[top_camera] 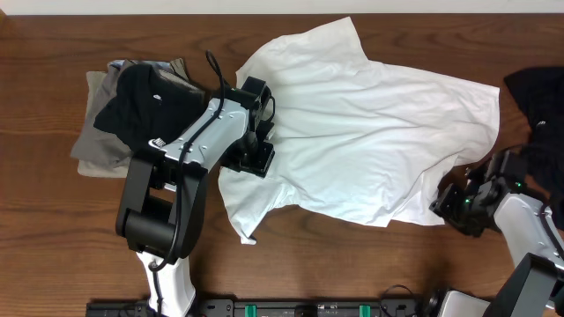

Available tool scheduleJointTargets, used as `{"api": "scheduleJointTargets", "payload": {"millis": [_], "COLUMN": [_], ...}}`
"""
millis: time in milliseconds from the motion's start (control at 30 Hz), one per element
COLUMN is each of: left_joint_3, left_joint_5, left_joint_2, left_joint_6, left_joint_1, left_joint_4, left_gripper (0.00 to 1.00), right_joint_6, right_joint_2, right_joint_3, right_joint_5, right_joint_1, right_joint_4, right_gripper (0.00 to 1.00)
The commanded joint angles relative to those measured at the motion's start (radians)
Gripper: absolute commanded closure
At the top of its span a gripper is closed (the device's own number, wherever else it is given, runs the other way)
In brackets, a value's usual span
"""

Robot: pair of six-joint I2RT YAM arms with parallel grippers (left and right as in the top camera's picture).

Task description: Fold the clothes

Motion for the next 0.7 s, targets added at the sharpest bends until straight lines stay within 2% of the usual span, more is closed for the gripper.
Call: {"api": "scheduleJointTargets", "payload": {"millis": [0, 67, 200, 400, 433, 467, 500, 600, 667], "left_joint_3": [-0.003, -0.003, -0.003, -0.003, -0.003, -0.003, -0.003, -0.003, -0.003], "left_joint_5": [-0.001, -0.001, -0.001, -0.001, -0.001, -0.001, -0.001, -0.001, -0.001], "left_joint_2": [-0.002, -0.002, -0.002, -0.002, -0.002, -0.002, -0.002, -0.002, -0.002], "left_joint_6": [-0.009, -0.009, -0.009, -0.009, -0.01, -0.011, -0.018, -0.018, -0.018], "left_joint_1": [0.003, 0.003, 0.003, 0.003, 0.003, 0.003, 0.003, 0.003, 0.003], "left_joint_4": [-0.002, -0.002, -0.002, -0.002, -0.003, -0.003, -0.002, -0.002, -0.003], "left_gripper": [0.41, 0.41, 0.41, 0.41, 0.41, 0.4, 0.4, 0.4, 0.4], "right_joint_6": [-0.005, -0.006, -0.015, -0.015, -0.004, 0.01, 0.01, 0.01, -0.013], "right_joint_2": [0.006, -0.001, -0.053, -0.103, -0.102, -0.101, -0.098, -0.081, -0.056], "right_joint_3": [-0.01, -0.002, 0.073, 0.186, 0.19, 0.189, 0.184, 0.163, 0.149], "right_joint_5": [-0.079, -0.127, -0.238, -0.145, -0.085, -0.021, 0.047, 0.179, 0.177], "right_joint_1": [-0.002, -0.002, 0.032, 0.156, 0.166, 0.167, 0.16, 0.116, 0.065], "right_joint_4": [0.016, 0.022, 0.0, -0.043, -0.053, -0.063, -0.069, -0.07, -0.065], "right_gripper": [0.8, 0.98, 0.99, 0.99, 0.93, 0.76, 0.68, 0.53, 0.46]}}
